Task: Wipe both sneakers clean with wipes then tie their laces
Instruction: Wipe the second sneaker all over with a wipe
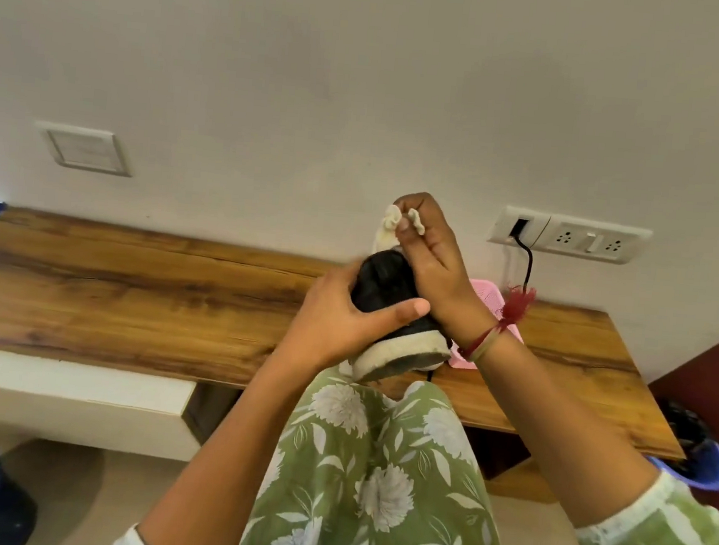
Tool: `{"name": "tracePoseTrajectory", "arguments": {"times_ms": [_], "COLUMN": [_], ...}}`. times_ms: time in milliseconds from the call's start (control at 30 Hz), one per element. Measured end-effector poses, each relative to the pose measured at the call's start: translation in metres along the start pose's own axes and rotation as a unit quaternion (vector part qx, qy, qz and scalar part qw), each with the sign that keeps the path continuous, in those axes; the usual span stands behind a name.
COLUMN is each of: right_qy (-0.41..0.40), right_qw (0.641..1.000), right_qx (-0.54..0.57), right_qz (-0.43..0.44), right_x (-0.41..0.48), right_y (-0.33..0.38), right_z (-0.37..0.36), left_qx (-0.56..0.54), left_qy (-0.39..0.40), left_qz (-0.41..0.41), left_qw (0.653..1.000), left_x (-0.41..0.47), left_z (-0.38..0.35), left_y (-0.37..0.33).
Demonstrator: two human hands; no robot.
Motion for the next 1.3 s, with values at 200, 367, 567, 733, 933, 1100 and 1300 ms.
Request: {"name": "tracePoseTrajectory", "arguments": {"times_ms": [200, 367, 567, 733, 933, 1100, 1300], "right_qy": [-0.182, -0.093, -0.043, 0.004, 0.079, 0.133, 0.033], "right_qw": [0.970, 0.964, 0.946, 0.927, 0.893, 0.890, 0.901], "right_qx": [-0.116, -0.144, -0.301, -0.376, -0.419, -0.394, -0.421], "right_qz": [-0.115, -0.205, -0.114, -0.004, 0.147, 0.187, 0.103], "right_x": [-0.015, -0.063, -0.084, -0.100, -0.108, -0.112, -0.107], "right_y": [-0.016, -0.011, 0.010, 0.029, 0.050, 0.054, 0.042], "right_z": [0.070, 0.068, 0.036, 0.016, -0.001, -0.004, 0.006], "left_qx": [-0.192, -0.252, -0.254, -0.265, -0.262, -0.225, -0.246], "left_qy": [-0.032, -0.108, -0.137, -0.140, -0.144, -0.123, -0.110], "left_qz": [0.062, 0.049, 0.038, 0.050, 0.056, 0.059, 0.072], "left_qw": [0.979, 0.960, 0.957, 0.953, 0.953, 0.965, 0.960], "left_x": [0.009, 0.015, 0.018, 0.017, 0.019, 0.023, 0.025], "left_z": [-0.020, -0.011, -0.015, -0.011, -0.014, -0.014, -0.012], "left_y": [0.040, 0.048, 0.046, 0.048, 0.046, 0.051, 0.056]}}
Point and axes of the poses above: each hand's wrist, its own x-axis towards the middle knuckle, its own z-axis out of the back of the hand, y = z × x, the point moved 9 cm from there along x, towards the middle knuckle, and after that the axes turned 9 degrees about z, right-handed, at the moved point
